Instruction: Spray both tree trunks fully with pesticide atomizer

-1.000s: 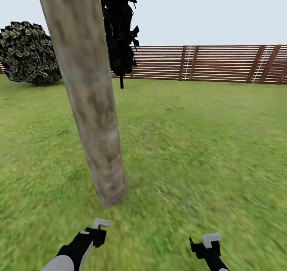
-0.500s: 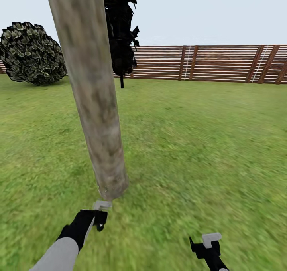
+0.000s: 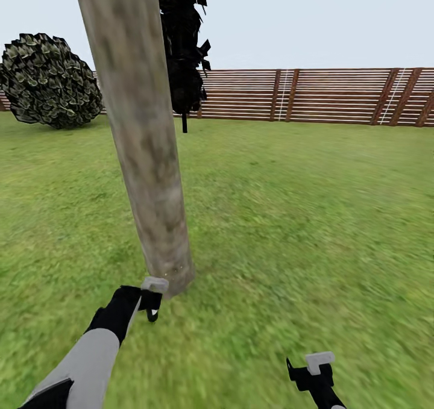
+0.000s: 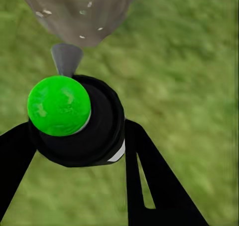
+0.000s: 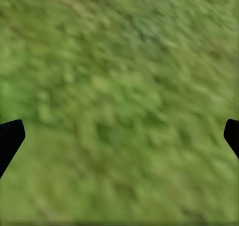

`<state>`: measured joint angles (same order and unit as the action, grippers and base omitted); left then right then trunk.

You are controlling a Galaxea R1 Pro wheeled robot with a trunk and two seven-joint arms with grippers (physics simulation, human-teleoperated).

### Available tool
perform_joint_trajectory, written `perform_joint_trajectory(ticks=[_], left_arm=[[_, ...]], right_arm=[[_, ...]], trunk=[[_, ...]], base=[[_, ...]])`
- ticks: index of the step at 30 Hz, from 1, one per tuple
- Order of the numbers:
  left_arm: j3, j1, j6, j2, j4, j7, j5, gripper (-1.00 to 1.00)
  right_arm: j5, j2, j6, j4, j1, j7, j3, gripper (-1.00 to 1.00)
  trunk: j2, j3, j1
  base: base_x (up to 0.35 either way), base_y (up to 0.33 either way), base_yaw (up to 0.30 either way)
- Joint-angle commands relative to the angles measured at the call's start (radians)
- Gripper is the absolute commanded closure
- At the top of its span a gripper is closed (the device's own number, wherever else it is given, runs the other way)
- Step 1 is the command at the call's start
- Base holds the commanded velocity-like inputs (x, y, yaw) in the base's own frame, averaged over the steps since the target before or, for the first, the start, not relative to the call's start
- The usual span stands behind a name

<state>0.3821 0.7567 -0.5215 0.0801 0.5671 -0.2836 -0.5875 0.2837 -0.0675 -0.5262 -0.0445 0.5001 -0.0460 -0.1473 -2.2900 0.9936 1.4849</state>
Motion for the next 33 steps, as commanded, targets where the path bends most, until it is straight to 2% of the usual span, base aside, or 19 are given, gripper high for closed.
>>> perform_joint_trajectory(ticks=[1,4,5,6,7,9,10,11,16,17,21,22,23,25,26,28,30,31,33], left_arm=[[-0.002,0.012,-0.021,-0.006,0.0,-0.002,-0.004,1.0],[-0.003,0.028,-0.038,-0.047,0.015,-0.004,-0.002,1.0],[-0.002,0.034,-0.04,-0.075,0.025,-0.011,-0.001,1.0],[-0.002,0.039,-0.043,-0.11,0.04,-0.053,-0.002,1.0],[-0.003,0.04,-0.044,-0.119,0.045,-0.079,-0.003,1.0],[-0.004,0.04,-0.044,-0.114,0.055,-0.099,-0.006,1.0],[-0.004,0.041,-0.044,-0.106,0.062,-0.104,-0.006,1.0],[-0.014,0.047,-0.045,-0.079,0.069,-0.108,-0.007,1.0],[-0.022,0.081,-0.066,-0.047,0.071,-0.111,-0.007,1.0],[-0.026,0.089,-0.087,-0.046,0.071,-0.111,-0.007,1.0],[-0.099,0.123,-0.155,-0.046,0.086,-0.112,-0.005,1.0],[-0.105,0.135,-0.177,-0.05,0.097,-0.113,-0.004,1.0],[-0.109,0.152,-0.21,-0.057,0.109,-0.114,-0.003,1.0],[-0.111,0.171,-0.231,-0.071,0.117,-0.116,-0.003,1.0],[-0.111,0.178,-0.238,-0.104,0.12,-0.118,-0.002,1.0],[-0.111,0.181,-0.241,-0.127,0.121,-0.136,-0.002,1.0],[-0.113,0.189,-0.243,-0.114,0.123,-0.168,-0.004,1.0],[-0.114,0.204,-0.243,-0.084,0.126,-0.175,-0.008,1.0],[-0.114,0.214,-0.244,-0.066,0.128,-0.177,-0.008,1.0]], right_arm=[[0.0,0.0,0.0,0.0,0.0,0.0,0.0,-1.0],[0.0,0.0,0.0,0.0,0.0,0.0,0.0,-1.0],[0.0,0.0,0.0,0.0,0.0,0.0,0.0,-1.0],[0.0,0.0,0.0,0.0,0.0,0.0,0.0,-1.0],[0.0,0.0,0.0,0.0,0.0,0.0,0.0,-1.0],[0.0,0.0,0.0,0.0,0.0,0.0,0.0,-1.0],[0.0,0.0,0.0,0.0,0.0,0.0,0.0,-1.0],[0.0,0.0,0.0,0.0,0.001,0.0,0.0,-1.0],[0.0,-0.001,0.0,0.0,0.0,0.0,0.0,-1.0],[0.0,-0.001,0.0,0.0,0.0,0.0,0.0,-1.0],[0.0,-0.002,0.0,0.0,0.001,0.0,0.0,-1.0],[0.0,-0.002,0.0,0.0,0.0,0.0,0.0,-1.0],[0.0,-0.002,0.0,0.0,0.001,0.0,0.0,-1.0],[0.0,-0.002,0.0,0.0,0.001,0.0,0.0,-1.0],[0.0,-0.002,0.0,0.0,0.0,0.0,0.0,-1.0],[0.0,-0.002,0.0,0.0,0.0,0.0,0.0,-1.0],[0.0,-0.002,0.0,0.0,0.001,0.0,0.0,-1.0],[0.0,-0.002,0.0,0.0,0.0,0.0,0.0,-1.0],[0.0,-0.002,0.0,-0.001,0.0,0.0,0.0,-1.0]], trunk=[[0.0,0.0,0.0],[0.0,0.0,0.0],[0.0,0.0,0.0],[0.0,0.0,0.0],[0.0,0.0,0.0],[0.0,0.0,0.0],[0.0,0.0,0.0],[0.0,0.0,0.0],[0.0,0.0,0.0],[0.0,0.0,0.0],[0.0,0.0,0.0],[0.0,0.0,0.0],[0.0,0.0,0.0],[0.0,0.0,0.0],[0.0,0.0,0.0],[0.0,0.0,0.0],[0.0,0.0,0.0],[0.0,0.0,0.0],[0.0,0.0,0.0]], base=[[-0.003,0.0,0.0],[0.0,0.0,0.0],[0.0,0.0,0.0],[0.0,0.0,0.0],[0.0,0.0,0.0],[0.0,0.0,0.0],[-0.039,0.0,0.0],[-0.251,0.0,0.0],[-0.319,0.0,0.0],[-0.337,0.0,0.0],[-0.307,0.0,0.0],[-0.109,0.0,0.0],[-0.045,0.0,0.0],[-0.019,0.0,0.0],[-0.005,0.0,0.0],[-0.002,0.0,0.0],[0.0,0.0,0.0],[0.0,0.0,0.0],[0.0,0.0,0.0]])
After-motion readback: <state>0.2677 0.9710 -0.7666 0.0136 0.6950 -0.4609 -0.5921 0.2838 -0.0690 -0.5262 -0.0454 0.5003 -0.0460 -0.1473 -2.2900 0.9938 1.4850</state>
